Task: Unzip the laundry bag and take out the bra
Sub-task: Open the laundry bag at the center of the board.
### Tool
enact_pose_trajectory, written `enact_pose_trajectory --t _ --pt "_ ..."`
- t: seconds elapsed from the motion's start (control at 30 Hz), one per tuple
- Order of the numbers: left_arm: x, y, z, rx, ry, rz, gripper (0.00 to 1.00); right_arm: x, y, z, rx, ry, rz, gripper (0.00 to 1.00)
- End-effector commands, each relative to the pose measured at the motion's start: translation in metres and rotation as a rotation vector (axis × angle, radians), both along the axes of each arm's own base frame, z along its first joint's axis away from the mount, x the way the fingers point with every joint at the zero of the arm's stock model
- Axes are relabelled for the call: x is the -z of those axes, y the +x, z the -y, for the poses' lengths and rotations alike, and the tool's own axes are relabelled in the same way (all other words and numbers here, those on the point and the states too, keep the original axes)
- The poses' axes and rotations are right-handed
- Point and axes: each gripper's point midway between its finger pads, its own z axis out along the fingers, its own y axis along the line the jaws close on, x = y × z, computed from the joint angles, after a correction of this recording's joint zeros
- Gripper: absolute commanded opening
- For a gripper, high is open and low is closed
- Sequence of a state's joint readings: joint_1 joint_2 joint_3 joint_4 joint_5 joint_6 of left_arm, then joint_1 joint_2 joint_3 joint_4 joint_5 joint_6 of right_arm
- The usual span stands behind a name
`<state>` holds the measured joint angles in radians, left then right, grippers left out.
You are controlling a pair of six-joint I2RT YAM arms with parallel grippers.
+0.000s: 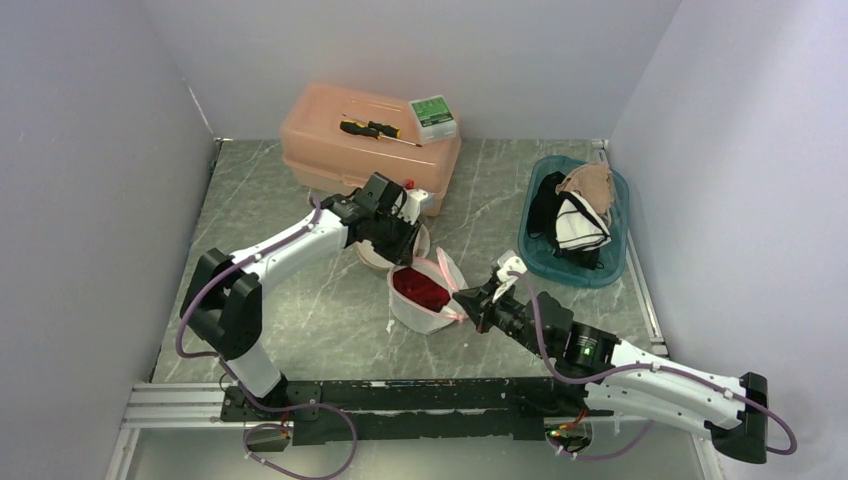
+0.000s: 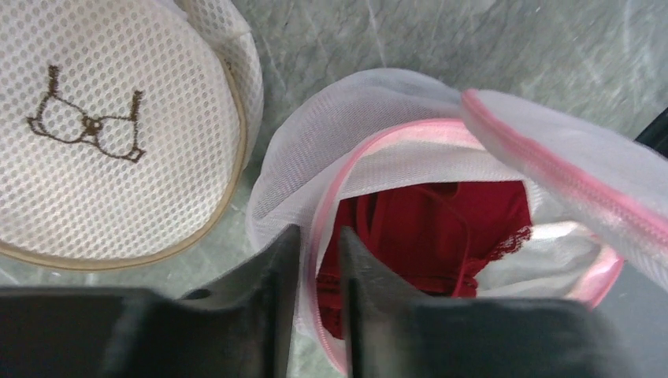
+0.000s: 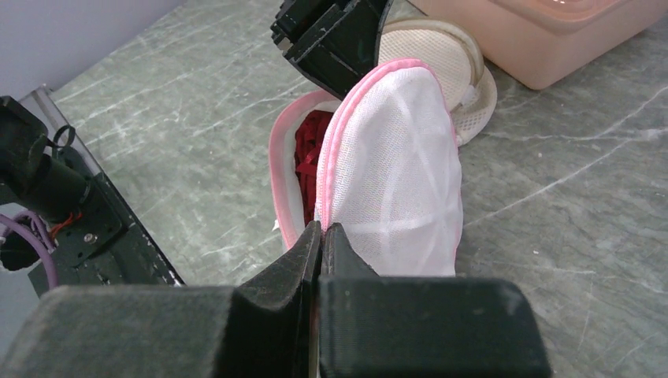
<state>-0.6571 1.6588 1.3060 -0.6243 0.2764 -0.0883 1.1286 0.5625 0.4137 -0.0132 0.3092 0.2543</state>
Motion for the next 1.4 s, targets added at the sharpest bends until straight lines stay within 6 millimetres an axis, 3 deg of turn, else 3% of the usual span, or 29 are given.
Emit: enact_pose_trajectory --t 0.0,0.07,0.1,0.2,0.37,0.5,0.6,0.73,0.9,1.0,1.17,1.2,1.3,1.37 --pt "-0.019 0.002 0.010 0.031 -0.085 0.046 0.21 -0.017 0.002 0.002 0.021 0.066 0.031 0.00" --pt "-0.024 0.001 0.008 0.015 -0.099 0.060 0.05 -0.024 0.003 0.003 0.034 0.083 0.038 0.00" --pt "-0.029 0.001 0.007 0.000 -0.111 0.073 0.03 -0.028 0.005 0.005 0.047 0.098 0.043 0.00" --pt "-0.058 0.007 0.005 -0.087 -0.194 0.157 0.03 -0.052 0.010 0.008 0.083 0.171 0.077 0.00" --pt "-0.137 0.009 0.003 -0.215 -0.422 0.304 0.03 -0.116 0.019 0.011 0.122 0.286 0.204 0.00" --pt "-0.191 0.007 -0.013 -0.358 -0.585 0.383 0.03 -0.160 0.020 0.000 0.090 0.317 0.303 0.00" --pt "-0.198 0.002 -0.027 -0.476 -0.702 0.397 0.03 -0.176 0.019 -0.001 0.082 0.374 0.336 0.00" --pt "-0.166 -0.011 -0.045 -0.614 -0.797 0.368 0.03 -0.153 0.017 0.006 0.102 0.431 0.289 0.00" --pt "-0.096 -0.037 -0.057 -0.725 -0.836 0.304 0.03 -0.090 0.015 0.019 0.133 0.403 0.172 0.00" --pt "-0.077 -0.049 -0.061 -0.754 -0.828 0.309 0.03 -0.060 0.011 0.027 0.147 0.358 0.102 0.00" --pt "-0.059 -0.064 -0.056 -0.735 -0.807 0.311 0.03 -0.033 0.003 0.036 0.142 0.285 0.014 0.00" --pt "-0.059 -0.065 -0.053 -0.721 -0.794 0.317 0.03 -0.029 0.001 0.037 0.142 0.265 -0.005 0.08" --pt "-0.063 -0.068 -0.043 -0.663 -0.740 0.339 0.03 -0.019 -0.002 0.043 0.158 0.205 -0.076 0.46" --pt "-0.065 -0.070 -0.037 -0.623 -0.681 0.358 0.03 -0.011 -0.003 0.048 0.188 0.171 -0.131 0.60"
